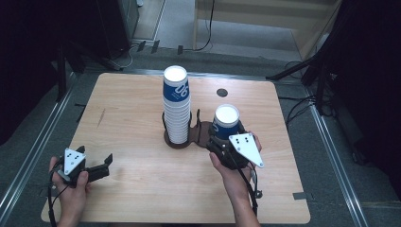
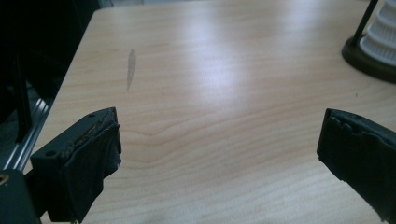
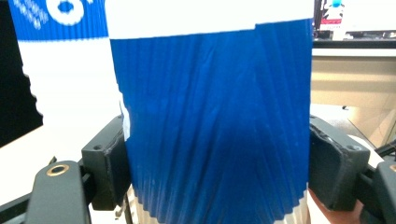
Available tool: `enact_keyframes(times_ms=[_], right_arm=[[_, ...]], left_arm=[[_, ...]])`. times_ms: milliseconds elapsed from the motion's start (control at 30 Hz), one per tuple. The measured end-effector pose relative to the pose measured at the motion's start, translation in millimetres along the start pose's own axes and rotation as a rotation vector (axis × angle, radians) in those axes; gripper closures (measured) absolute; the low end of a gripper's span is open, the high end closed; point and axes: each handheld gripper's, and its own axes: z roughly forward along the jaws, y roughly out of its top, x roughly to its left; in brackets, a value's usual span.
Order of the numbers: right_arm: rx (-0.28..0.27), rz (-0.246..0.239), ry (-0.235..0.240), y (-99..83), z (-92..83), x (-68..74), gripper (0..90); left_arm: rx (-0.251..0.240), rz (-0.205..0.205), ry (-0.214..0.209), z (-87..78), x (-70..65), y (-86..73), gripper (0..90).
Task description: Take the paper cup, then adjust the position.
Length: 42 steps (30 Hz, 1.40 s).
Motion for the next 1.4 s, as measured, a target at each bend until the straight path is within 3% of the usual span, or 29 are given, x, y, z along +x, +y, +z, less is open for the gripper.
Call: enact_keyframes(times_ms=[33, 100, 300, 333, 400, 567, 733, 867, 900, 933, 967, 1000, 1267, 1400], right_arm=[[0.004, -0.003, -0.001, -3.7, -1.1, -0.3, 20.5], [0.017, -0.008, 0.002, -11.1, -3.1, -0.8, 20.5], [0.041, -0.015, 0.007, -27.6, -7.9, -0.6, 20.5], [0.046, -0.021, -0.001, -33.9, -10.4, 0.4, 20.6], [0.053, -0.023, 0.005, -39.2, -11.3, 1.2, 20.6], [0.075, -0.058, 0.013, -48.4, -11.0, 5.0, 20.6], [0.085, -0.064, 0.028, -51.9, -10.5, 9.7, 20.6], [0.084, -0.079, 0.035, -52.9, -10.3, 13.5, 20.6], [0.079, -0.105, 0.043, -54.9, -9.7, 17.1, 20.6], [0.081, -0.108, 0.05, -55.8, -9.7, 18.2, 20.5], [0.081, -0.108, 0.05, -55.8, -9.7, 18.2, 20.5], [0.088, -0.119, 0.058, -58.8, -9.6, 20.7, 20.5], [0.106, -0.143, 0.092, -68.5, -9.8, 30.6, 20.5], [0.107, -0.179, 0.115, -72.7, -11.5, 40.8, 20.6]], left_arm=[[0.02, -0.023, -0.013, 0.1, -3.2, 2.8, 0.3], [0.029, -0.032, -0.043, -0.5, -7.4, 5.9, 0.3], [0.015, -0.006, -0.077, -4.5, -20.9, 15.4, 0.3], [-0.008, 0.002, -0.105, -7.9, -27.0, 21.6, 0.3], [-0.011, 0.015, -0.118, -9.7, -33.2, 27.8, 0.3], [-0.024, 0.025, -0.174, -14.8, -48.2, 44.6, 0.3], [-0.045, 0.021, -0.203, -18.3, -60.9, 62.0, 0.4], [-0.031, 0.047, -0.22, -14.2, -69.5, 66.6, 0.4], [-0.022, 0.055, -0.232, -11.7, -72.5, 67.8, 0.4], [-0.014, 0.048, -0.268, -9.1, -75.6, 69.0, 0.4], [-0.014, 0.048, -0.268, -9.1, -75.6, 69.0, 0.4], [-0.013, 0.041, -0.296, -7.7, -78.6, 69.4, 0.4], [0.02, 0.059, -0.369, -3.1, -89.4, 69.6, 2.5], [0.043, 0.065, -0.418, -4.0, -94.3, 71.3, 3.5]])
